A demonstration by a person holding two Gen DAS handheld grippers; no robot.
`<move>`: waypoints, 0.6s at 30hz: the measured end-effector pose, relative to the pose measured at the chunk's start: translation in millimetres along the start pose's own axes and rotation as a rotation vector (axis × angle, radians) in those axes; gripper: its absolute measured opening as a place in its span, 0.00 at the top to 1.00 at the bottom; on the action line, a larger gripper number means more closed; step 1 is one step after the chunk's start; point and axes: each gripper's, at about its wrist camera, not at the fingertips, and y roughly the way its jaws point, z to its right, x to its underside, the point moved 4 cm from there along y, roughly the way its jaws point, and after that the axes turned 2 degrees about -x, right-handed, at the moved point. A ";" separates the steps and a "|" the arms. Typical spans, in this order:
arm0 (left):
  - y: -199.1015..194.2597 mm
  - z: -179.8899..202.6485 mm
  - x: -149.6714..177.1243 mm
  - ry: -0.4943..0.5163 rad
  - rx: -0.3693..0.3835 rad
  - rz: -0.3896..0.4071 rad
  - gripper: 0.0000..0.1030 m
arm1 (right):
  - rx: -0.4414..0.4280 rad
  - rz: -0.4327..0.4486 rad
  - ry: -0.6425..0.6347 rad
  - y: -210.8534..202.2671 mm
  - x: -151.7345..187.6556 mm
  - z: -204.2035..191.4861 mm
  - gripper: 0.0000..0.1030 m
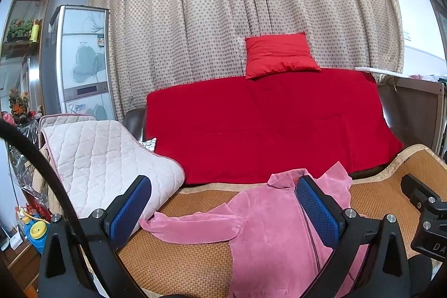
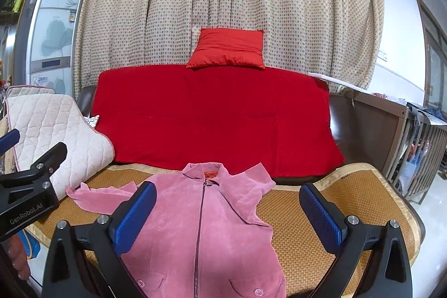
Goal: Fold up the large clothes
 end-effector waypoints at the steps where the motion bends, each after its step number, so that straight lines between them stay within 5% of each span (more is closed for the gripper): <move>1: 0.4 0.5 0.0 0.001 0.002 0.000 0.00 | -0.001 0.000 0.001 0.1 0.2 0.1 0.00; 18: 3.5 0.4 5.7 0.005 0.012 -0.001 0.00 | 0.021 0.011 -0.022 4.7 -0.4 -0.1 0.00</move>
